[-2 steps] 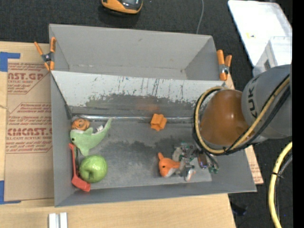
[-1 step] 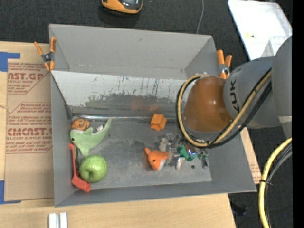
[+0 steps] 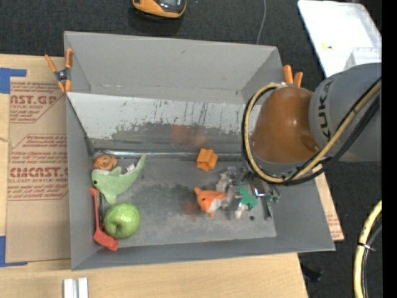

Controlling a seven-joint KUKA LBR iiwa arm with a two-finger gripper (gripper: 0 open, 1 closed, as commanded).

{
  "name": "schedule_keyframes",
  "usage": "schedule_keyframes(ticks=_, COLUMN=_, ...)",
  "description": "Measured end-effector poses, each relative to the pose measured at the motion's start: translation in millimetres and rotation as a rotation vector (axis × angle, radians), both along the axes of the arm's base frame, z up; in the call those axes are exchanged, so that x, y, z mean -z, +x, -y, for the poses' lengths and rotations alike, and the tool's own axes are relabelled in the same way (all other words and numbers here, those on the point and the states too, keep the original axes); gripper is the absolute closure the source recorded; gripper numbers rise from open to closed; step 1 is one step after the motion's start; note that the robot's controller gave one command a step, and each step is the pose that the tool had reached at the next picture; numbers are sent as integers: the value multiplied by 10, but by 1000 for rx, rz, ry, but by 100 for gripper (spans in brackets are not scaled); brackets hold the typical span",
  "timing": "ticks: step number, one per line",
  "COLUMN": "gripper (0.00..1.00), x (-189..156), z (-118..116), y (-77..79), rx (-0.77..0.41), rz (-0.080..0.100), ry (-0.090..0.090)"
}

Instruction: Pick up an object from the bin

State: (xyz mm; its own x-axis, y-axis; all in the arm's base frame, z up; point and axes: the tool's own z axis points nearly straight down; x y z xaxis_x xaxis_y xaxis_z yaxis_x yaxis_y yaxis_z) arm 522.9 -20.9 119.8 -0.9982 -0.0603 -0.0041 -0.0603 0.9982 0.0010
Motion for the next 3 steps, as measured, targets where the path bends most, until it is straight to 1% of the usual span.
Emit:
schedule_keyframes(ticks=1, gripper=100, x=-139, z=-50, y=23, rx=64, rz=13, ry=-1)
schedule_keyframes(ticks=2, gripper=100, x=253, z=-73, y=-104, rx=77, rz=9, ry=-1)
schedule_keyframes(ticks=3, gripper=100, x=437, z=-101, y=-185, rx=330, rz=10, ry=2)
